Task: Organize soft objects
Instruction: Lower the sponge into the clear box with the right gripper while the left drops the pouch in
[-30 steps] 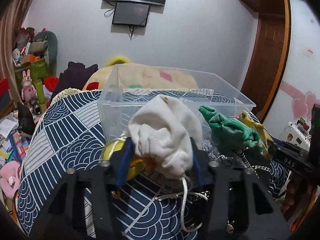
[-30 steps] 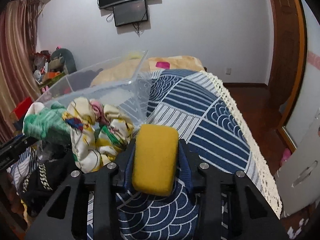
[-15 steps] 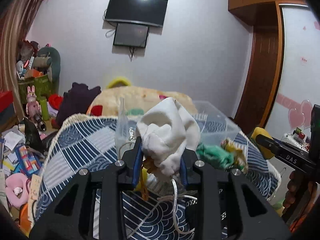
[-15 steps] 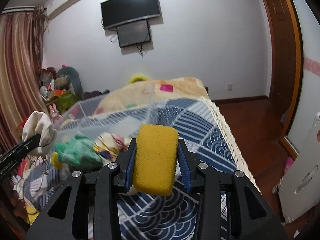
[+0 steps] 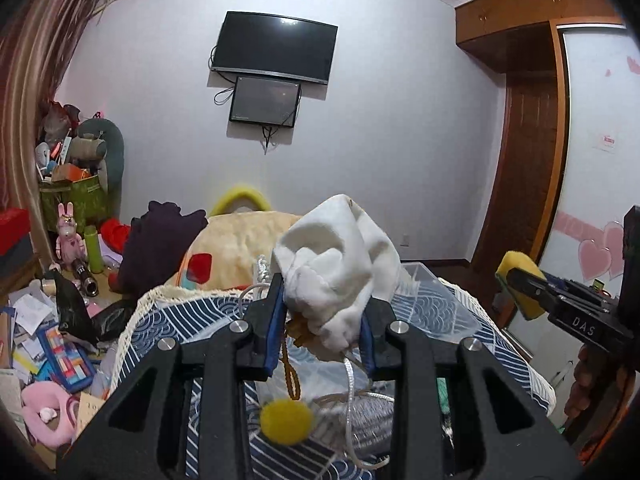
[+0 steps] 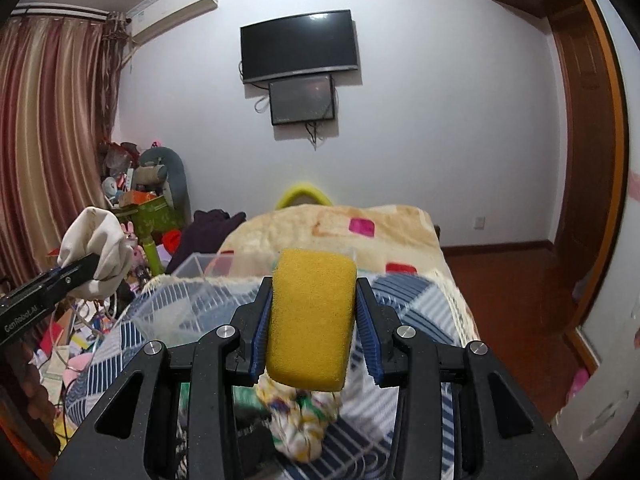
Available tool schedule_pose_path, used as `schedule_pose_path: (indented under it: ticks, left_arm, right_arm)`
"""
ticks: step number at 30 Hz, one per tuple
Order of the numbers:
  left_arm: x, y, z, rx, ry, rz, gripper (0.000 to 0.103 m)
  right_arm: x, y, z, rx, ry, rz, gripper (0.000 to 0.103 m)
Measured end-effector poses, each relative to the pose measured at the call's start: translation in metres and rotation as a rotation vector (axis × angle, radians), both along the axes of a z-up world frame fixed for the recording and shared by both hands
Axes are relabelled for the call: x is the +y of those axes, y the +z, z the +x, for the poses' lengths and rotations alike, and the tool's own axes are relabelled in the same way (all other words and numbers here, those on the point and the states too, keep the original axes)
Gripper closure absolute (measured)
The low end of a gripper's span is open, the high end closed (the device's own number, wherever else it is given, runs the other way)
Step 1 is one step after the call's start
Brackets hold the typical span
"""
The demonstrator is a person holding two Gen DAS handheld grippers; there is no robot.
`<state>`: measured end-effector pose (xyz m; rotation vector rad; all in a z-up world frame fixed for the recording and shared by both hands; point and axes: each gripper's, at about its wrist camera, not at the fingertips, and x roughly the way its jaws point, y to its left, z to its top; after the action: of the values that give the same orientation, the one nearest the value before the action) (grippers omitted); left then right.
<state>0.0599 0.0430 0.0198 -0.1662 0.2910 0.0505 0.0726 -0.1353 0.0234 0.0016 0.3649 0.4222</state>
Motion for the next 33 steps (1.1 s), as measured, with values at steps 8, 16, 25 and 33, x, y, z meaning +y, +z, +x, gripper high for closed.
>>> schedule_pose_path:
  ticks: [8, 16, 25, 33]
  left_arm:
    - [0.008, 0.002, 0.032, 0.029, 0.013, 0.005, 0.072]
    - [0.016, -0.02, 0.072, 0.127, 0.021, 0.01, 0.072]
    - [0.008, -0.049, 0.108, 0.282, -0.032, 0.039, 0.072]
    - [-0.006, -0.062, 0.115, 0.365, -0.056, 0.089, 0.071]
  right_arm:
    - [0.026, 0.005, 0.03, 0.009, 0.037, -0.03, 0.068]
    - [0.043, -0.015, 0.051, 0.08, 0.072, -0.089, 0.068]
    - [0.06, -0.038, 0.072, 0.172, 0.104, -0.214, 0.068]
    - [0.062, -0.052, 0.081, 0.254, 0.134, -0.271, 0.067]
